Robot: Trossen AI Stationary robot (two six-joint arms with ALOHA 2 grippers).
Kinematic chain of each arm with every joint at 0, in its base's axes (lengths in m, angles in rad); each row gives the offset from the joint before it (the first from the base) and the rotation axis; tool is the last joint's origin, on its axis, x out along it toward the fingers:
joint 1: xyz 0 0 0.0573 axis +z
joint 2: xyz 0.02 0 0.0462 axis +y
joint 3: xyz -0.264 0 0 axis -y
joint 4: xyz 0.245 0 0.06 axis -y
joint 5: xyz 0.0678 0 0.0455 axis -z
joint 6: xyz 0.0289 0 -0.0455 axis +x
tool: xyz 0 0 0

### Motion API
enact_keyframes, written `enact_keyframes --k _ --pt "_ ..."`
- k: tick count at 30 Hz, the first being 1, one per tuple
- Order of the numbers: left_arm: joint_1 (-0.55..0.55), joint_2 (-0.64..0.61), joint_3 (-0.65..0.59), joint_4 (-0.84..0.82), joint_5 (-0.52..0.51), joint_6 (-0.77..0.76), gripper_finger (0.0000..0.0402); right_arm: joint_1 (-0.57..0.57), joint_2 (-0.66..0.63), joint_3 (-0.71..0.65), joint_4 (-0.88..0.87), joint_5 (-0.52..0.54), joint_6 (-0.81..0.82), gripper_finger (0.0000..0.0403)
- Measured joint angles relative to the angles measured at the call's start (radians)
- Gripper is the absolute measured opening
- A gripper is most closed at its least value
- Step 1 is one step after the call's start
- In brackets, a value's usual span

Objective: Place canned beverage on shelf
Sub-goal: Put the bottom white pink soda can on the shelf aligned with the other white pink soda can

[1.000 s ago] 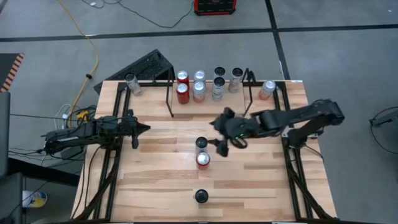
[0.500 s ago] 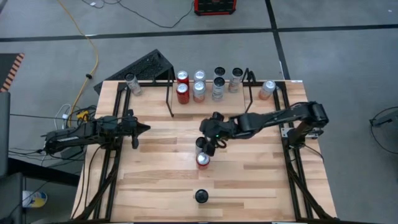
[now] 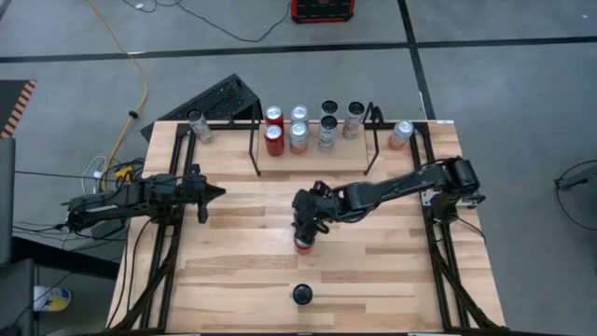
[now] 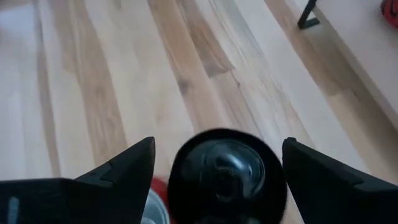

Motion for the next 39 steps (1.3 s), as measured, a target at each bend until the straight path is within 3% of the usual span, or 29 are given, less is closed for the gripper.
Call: enact_keyframes --k 11,20,39 --pt "0.0 0.0 0.0 0.0 0.0 0.0 0.0011 -0.004 0.028 0.0 -0.032 0.012 0.055 0.0309" --pt "0.0 0.0 0.0 0.0 0.0 0.0 0.0011 -0.003 -0.036 -0.002 -0.111 0.014 0.048 0.021" --pt "0.0 0.0 0.0 0.0 0.0 0.0 0.0011 -0.004 -0.213 -0.001 -0.42 0.04 -0.003 0.0209"
